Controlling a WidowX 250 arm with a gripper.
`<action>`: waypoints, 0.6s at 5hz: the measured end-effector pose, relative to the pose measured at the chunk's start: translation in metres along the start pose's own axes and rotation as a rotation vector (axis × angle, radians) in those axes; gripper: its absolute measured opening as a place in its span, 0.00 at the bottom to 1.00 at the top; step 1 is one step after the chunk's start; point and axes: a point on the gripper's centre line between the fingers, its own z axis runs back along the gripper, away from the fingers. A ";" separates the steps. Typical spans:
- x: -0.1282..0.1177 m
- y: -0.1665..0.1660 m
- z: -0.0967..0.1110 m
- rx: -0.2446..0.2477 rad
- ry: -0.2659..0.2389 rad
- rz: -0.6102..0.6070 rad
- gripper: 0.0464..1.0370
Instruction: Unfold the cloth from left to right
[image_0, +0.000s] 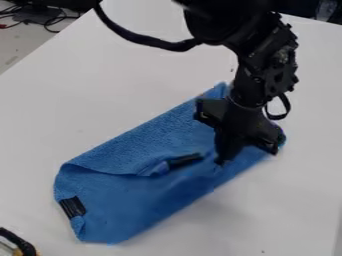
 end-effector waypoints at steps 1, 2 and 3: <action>-0.016 -0.019 -0.012 -0.098 0.009 0.060 0.02; -0.023 -0.041 -0.024 -0.163 0.036 0.084 0.02; -0.024 -0.050 -0.026 -0.181 0.041 0.091 0.02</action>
